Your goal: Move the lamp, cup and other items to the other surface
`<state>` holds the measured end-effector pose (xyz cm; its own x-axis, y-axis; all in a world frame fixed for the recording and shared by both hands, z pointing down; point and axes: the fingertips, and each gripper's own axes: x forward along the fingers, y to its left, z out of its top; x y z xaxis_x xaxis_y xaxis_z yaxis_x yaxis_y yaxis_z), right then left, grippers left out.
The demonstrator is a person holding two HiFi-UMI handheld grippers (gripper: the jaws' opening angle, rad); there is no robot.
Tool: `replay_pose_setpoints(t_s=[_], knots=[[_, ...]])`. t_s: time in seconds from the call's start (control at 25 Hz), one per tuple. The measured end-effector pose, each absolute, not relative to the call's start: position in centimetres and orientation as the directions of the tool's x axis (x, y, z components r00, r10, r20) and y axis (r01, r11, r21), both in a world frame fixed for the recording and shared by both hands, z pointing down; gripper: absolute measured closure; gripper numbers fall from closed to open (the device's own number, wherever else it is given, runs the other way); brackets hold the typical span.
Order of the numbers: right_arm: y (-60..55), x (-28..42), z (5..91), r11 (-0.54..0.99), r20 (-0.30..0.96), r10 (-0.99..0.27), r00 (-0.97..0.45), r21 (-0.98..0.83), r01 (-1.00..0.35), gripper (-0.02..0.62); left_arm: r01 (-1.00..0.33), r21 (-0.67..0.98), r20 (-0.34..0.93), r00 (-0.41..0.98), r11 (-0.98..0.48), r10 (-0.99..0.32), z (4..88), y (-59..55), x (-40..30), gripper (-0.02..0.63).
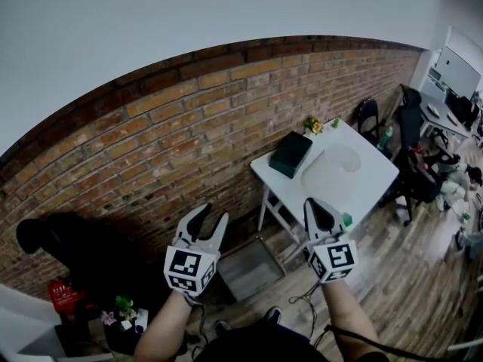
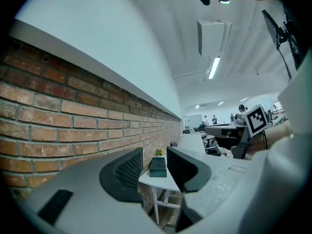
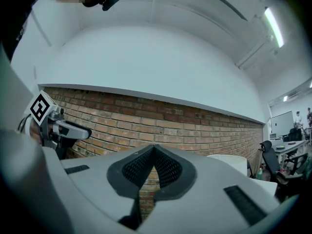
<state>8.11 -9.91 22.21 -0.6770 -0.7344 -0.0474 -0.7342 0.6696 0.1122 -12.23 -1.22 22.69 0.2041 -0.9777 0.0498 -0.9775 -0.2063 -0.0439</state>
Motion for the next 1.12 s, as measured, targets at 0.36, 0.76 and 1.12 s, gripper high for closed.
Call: replay_pose_setpoints(t_s=[0.36,0.76,1.12], knots=[[-9.5,9.0,22.1,0.652,-0.048,-0.751,-0.658,0.104,-0.751,0.591,-0.980,-0.038,0.031,0.194,-0.195,-0.981,22.5,-0.6,-11.8,0.531],[-9.0,9.1,22.2,0.651,-0.043,-0.751,-0.659,0.118,-0.750,0.591,-0.985,-0.023,0.028,0.172,-0.173,-0.985,22.5,-0.1,-12.0,0.549],[-8.6,9.0,22.2,0.654,-0.035,-0.748,-0.663,0.128,-0.745,0.591,-0.985,-0.019,0.027,0.173,-0.174,-0.985,22.3,0.2,-12.1,0.549]])
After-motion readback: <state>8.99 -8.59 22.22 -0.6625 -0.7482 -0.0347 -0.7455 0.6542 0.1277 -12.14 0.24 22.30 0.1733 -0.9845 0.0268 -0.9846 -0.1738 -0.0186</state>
